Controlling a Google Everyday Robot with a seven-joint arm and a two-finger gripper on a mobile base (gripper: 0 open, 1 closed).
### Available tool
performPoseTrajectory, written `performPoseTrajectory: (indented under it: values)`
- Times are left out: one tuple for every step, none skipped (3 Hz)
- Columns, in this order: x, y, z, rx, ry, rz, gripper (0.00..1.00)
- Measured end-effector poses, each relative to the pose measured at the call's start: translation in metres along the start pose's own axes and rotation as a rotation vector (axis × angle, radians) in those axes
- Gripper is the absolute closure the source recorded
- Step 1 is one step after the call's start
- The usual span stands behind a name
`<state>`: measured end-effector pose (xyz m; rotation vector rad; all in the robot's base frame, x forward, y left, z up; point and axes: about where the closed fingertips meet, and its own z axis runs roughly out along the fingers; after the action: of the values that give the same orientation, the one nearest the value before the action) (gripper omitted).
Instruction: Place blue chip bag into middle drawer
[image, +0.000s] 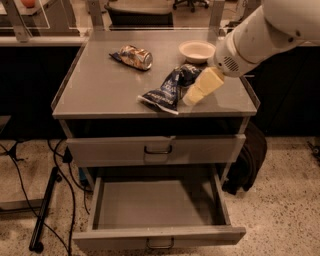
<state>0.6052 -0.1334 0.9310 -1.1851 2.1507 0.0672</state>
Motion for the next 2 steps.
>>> performPoseTrajectory:
  values:
    - [-0.013,-0.001,0.029,-0.022,-0.036,0.015,0.0]
    - [-0.023,-0.003,0.057,-0.036,-0.061,0.029,0.0]
